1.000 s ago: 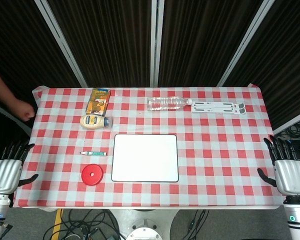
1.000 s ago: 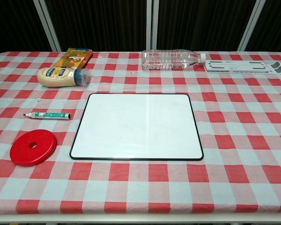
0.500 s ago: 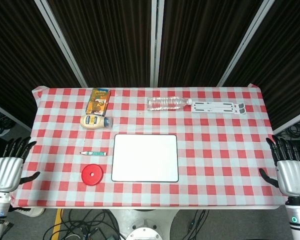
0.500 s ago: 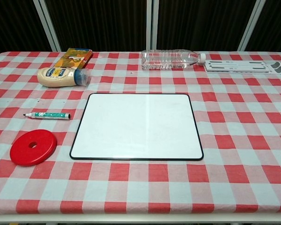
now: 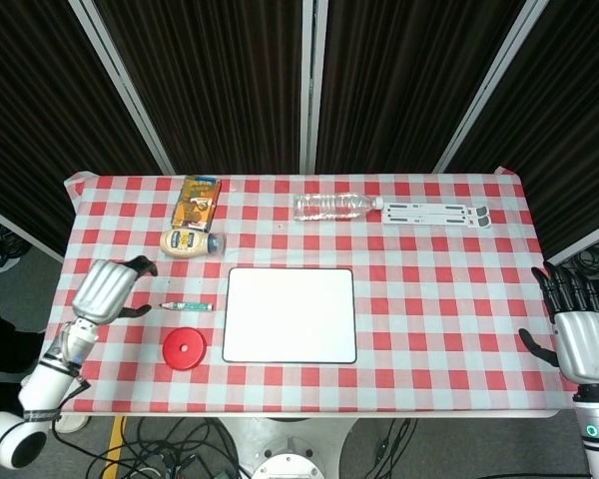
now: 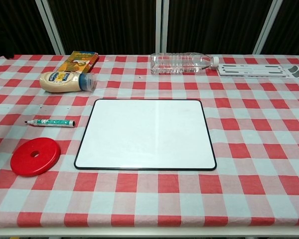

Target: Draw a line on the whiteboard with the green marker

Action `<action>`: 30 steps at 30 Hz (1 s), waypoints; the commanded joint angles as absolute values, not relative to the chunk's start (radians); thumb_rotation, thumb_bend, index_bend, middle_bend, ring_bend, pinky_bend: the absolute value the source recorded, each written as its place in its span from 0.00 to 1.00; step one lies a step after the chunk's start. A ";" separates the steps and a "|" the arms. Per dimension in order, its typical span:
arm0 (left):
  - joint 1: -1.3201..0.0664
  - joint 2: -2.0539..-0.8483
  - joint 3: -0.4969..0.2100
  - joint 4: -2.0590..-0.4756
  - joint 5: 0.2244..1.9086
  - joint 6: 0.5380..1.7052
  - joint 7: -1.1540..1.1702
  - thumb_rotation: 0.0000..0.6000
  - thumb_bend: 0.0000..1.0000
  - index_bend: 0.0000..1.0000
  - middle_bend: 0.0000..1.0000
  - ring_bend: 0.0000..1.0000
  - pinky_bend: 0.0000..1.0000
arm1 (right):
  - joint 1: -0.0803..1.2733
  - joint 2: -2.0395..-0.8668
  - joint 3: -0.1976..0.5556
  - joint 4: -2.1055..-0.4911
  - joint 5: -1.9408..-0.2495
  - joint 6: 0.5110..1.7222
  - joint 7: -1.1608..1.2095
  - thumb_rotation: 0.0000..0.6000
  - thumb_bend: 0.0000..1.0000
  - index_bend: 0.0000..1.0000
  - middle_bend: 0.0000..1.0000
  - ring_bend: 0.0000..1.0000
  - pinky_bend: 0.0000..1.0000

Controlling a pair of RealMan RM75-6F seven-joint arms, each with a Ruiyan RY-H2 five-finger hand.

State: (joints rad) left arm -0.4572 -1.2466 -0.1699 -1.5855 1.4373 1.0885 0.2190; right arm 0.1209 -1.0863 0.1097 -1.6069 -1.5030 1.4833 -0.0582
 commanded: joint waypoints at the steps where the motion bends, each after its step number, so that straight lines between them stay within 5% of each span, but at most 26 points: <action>1: -0.558 -1.343 -0.180 -1.580 1.295 0.956 0.441 1.00 0.13 0.45 0.43 0.74 0.92 | 0.120 -1.084 0.109 -1.604 -1.498 1.481 -0.052 1.00 0.15 0.00 0.02 0.00 0.00; 11: -0.624 -1.521 -0.130 -1.593 1.022 1.014 0.891 1.00 0.15 0.45 0.45 0.77 0.94 | 0.117 -1.095 0.100 -1.575 -1.481 1.462 -0.011 1.00 0.15 0.00 0.02 0.00 0.00; 30: -0.727 -1.708 -0.150 -1.481 0.723 1.108 1.102 1.00 0.24 0.46 0.47 0.80 0.95 | 0.105 -1.093 0.091 -1.554 -1.469 1.457 0.030 1.00 0.15 0.00 0.02 0.00 0.00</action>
